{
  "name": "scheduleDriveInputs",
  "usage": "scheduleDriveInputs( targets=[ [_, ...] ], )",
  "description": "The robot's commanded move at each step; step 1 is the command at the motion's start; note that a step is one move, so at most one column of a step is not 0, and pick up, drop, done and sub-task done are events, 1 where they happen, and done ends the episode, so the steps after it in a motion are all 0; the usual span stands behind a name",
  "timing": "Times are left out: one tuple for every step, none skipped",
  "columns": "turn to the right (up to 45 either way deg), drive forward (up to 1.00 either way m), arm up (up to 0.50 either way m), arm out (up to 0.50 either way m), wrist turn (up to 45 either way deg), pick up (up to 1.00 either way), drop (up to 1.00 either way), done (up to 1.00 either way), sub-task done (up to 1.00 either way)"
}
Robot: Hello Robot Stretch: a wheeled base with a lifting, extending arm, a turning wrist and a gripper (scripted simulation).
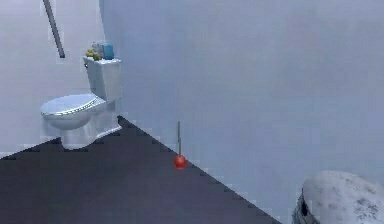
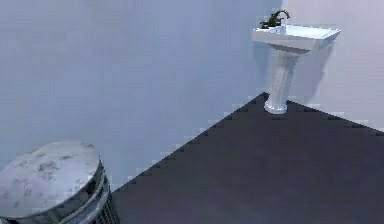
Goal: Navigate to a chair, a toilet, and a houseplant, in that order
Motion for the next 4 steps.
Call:
scheduleDriveInputs(
  targets=[
    [45.0,0.0,0.0,0.0,0.0,0.0,0.0,0.0,0.0],
    [45.0,0.0,0.0,0.0,0.0,0.0,0.0,0.0,0.0],
    [45.0,0.0,0.0,0.0,0.0,0.0,0.0,0.0,0.0],
    [36.0,0.0,0.0,0.0,0.0,0.0,0.0,0.0,0.0]
  ],
)
